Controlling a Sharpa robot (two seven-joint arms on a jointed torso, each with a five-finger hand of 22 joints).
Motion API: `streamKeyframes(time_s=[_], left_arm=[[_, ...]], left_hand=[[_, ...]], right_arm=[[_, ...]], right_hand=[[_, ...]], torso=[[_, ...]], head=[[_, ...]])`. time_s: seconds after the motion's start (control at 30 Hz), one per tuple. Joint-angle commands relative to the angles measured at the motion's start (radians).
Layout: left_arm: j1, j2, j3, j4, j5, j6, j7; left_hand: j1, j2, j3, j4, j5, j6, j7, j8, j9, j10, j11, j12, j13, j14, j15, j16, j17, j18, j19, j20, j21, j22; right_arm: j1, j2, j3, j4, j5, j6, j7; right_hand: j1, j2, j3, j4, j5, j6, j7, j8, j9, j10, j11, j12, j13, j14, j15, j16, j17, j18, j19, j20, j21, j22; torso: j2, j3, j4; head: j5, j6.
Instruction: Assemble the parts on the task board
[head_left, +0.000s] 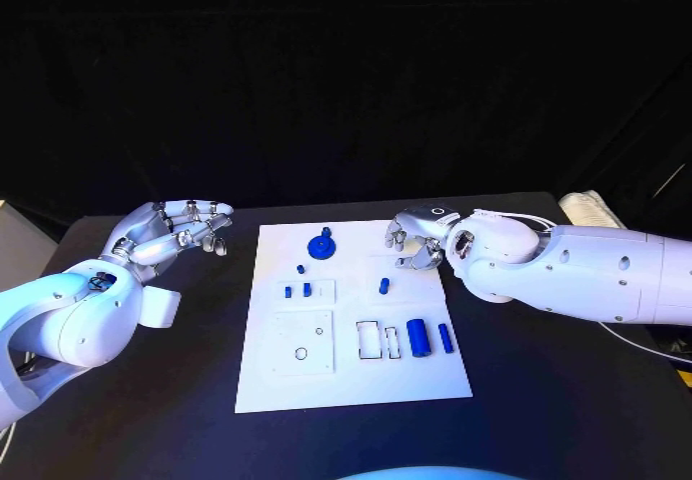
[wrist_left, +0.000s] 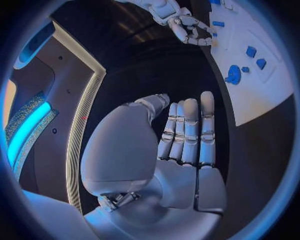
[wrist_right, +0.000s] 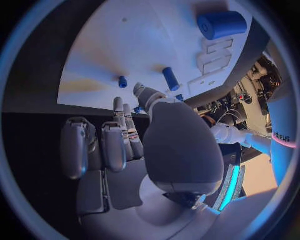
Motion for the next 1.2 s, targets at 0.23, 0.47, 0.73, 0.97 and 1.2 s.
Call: streamKeyframes(time_s=[0.23, 0.47, 0.73, 0.97, 1.2], left_arm=[[0.0, -0.002, 0.001, 0.0, 0.014, 0.007, 0.018], [0.0, -0.005, 0.001, 0.0, 0.012, 0.003, 0.015], [0.0, -0.007, 0.001, 0.0, 0.012, 0.004, 0.014], [0.0, -0.01, 0.001, 0.0, 0.012, 0.004, 0.014], [0.0, -0.01, 0.001, 0.0, 0.012, 0.004, 0.014]], left_hand=[[0.006, 0.01, -0.005, -0.002, 0.0, -0.002, 0.004, -0.002, 0.0, 0.007, 0.004, -0.006, -0.002, -0.01, 0.001, -0.009, -0.001, 0.011, 0.007, -0.001, -0.004, -0.001], [0.007, 0.011, -0.006, -0.002, 0.0, -0.002, 0.004, -0.002, 0.0, 0.007, 0.004, -0.007, -0.003, -0.011, 0.001, -0.01, -0.002, 0.011, 0.008, -0.001, -0.005, -0.002], [0.008, 0.013, -0.006, -0.002, 0.001, -0.003, 0.005, -0.003, 0.0, 0.009, 0.004, -0.007, -0.004, -0.012, 0.001, -0.011, -0.002, 0.011, 0.008, -0.001, -0.005, -0.002], [0.008, 0.013, -0.006, -0.002, 0.001, -0.003, 0.005, -0.003, 0.0, 0.009, 0.004, -0.007, -0.004, -0.012, 0.001, -0.011, -0.002, 0.011, 0.008, -0.001, -0.005, -0.002], [0.008, 0.014, -0.006, -0.002, 0.001, -0.003, 0.005, -0.003, 0.0, 0.01, 0.005, -0.008, -0.004, -0.012, 0.001, -0.012, -0.002, 0.011, 0.008, -0.001, -0.006, -0.002]], right_arm=[[-0.013, 0.008, 0.0, -0.004, -0.05, 0.033, -0.029], [-0.018, 0.01, 0.0, -0.014, -0.051, 0.045, -0.033], [-0.019, 0.015, 0.0, -0.026, -0.052, 0.05, -0.037], [-0.028, 0.023, 0.0, -0.034, -0.05, 0.057, -0.031], [-0.037, 0.03, 0.0, -0.026, -0.04, 0.056, -0.02]], right_hand=[[-0.001, -0.008, 0.021, 0.002, -0.003, 0.015, -0.001, -0.003, -0.001, 0.012, -0.001, -0.004, -0.007, 0.053, 0.004, -0.007, 0.039, 0.006, 0.043, -0.006, 0.003, 0.191], [0.014, 0.003, 0.1, -0.015, 0.001, 0.051, -0.008, -0.002, 0.002, 0.044, -0.006, -0.004, -0.03, 0.056, 0.0, -0.006, 0.036, 0.003, 0.049, -0.01, 0.015, 0.196], [0.007, 0.011, 0.162, -0.036, 0.001, 0.072, -0.012, -0.001, 0.007, 0.066, -0.011, -0.015, -0.051, 0.056, -0.004, -0.007, 0.032, 0.003, 0.05, -0.014, 0.015, 0.196], [0.0, 0.012, 0.179, -0.046, 0.001, 0.081, -0.012, 0.0, 0.01, 0.076, -0.012, -0.018, -0.058, 0.056, -0.005, -0.007, 0.031, 0.003, 0.051, -0.015, 0.018, 0.198], [-0.011, 0.007, 0.183, -0.048, -0.001, 0.083, -0.012, 0.0, 0.011, 0.081, -0.012, -0.021, -0.062, 0.056, -0.005, -0.007, 0.03, 0.002, 0.051, -0.016, 0.019, 0.198]], torso=[[0.0, 0.0009, -0.0004], [0.0, 0.0005, -0.0014], [0.0, -0.0002, 0.0011], [-0.001, 0.0003, -0.0014], [0.0, 0.0005, -0.0012]], head=[[0.002, -0.004], [0.001, -0.005], [-0.001, -0.004], [0.003, -0.005], [0.004, -0.006]])
